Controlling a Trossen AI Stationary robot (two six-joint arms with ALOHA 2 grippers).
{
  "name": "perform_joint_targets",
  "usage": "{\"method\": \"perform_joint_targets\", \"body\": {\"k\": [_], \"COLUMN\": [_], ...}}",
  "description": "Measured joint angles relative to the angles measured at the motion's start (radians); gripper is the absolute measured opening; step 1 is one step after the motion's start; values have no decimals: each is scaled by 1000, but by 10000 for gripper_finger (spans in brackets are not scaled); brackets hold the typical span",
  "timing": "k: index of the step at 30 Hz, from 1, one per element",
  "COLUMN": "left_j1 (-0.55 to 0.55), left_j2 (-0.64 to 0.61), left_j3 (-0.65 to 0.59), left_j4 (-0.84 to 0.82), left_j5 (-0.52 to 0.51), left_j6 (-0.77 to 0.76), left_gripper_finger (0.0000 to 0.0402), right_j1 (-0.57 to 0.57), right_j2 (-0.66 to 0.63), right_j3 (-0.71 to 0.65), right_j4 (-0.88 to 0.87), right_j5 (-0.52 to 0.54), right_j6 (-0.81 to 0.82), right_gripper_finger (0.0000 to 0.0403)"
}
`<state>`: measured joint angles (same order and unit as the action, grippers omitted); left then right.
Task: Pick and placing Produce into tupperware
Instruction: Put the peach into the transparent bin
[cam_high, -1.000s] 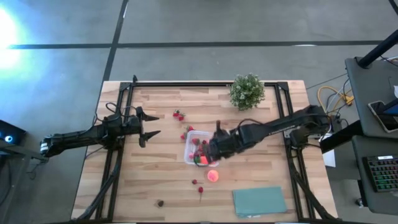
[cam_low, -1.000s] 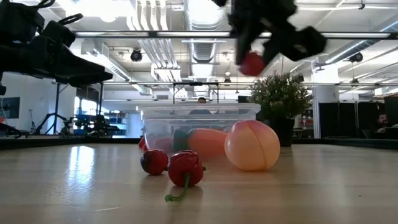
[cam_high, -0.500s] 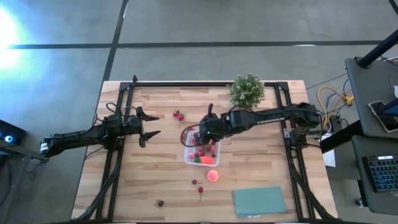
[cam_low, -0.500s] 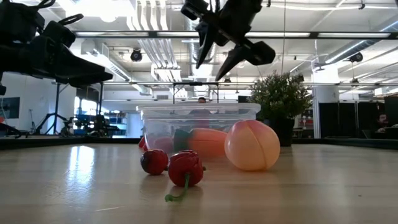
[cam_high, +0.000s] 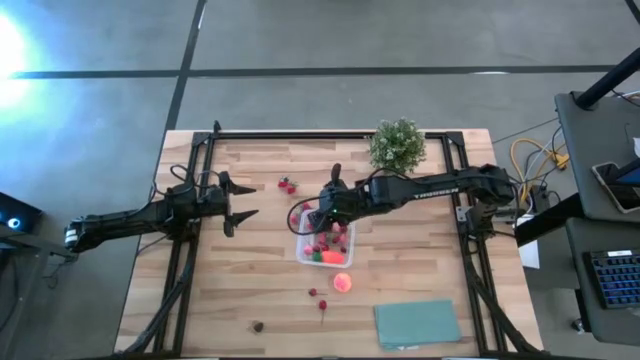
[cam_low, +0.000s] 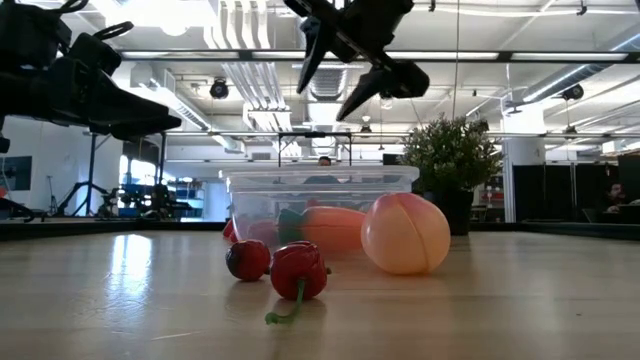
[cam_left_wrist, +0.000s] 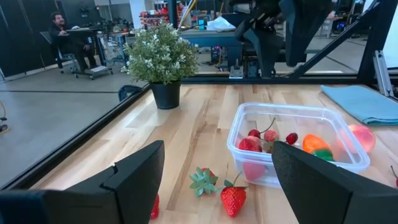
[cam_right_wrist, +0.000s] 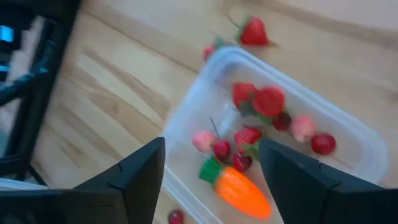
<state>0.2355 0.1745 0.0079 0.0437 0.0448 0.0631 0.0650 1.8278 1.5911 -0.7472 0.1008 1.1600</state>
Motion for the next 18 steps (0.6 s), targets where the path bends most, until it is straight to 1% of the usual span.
{"method": "perform_joint_targets", "body": {"k": [5, 13, 18], "left_j1": [0, 0, 0], "left_j2": [0, 0, 0], "left_j3": [0, 0, 0], "left_j4": [0, 0, 0], "left_j5": [0, 0, 0], "left_j6": [0, 0, 0], "left_gripper_finger": [283, 283, 283], "right_j1": [-1, -34, -47], "right_j2": [-2, 4, 6], "right_j3": [6, 5, 5], "right_j4": [66, 88, 99], "right_j5": [7, 16, -2], "right_j6": [-28, -28, -45], "right_gripper_finger": [220, 153, 140]}}
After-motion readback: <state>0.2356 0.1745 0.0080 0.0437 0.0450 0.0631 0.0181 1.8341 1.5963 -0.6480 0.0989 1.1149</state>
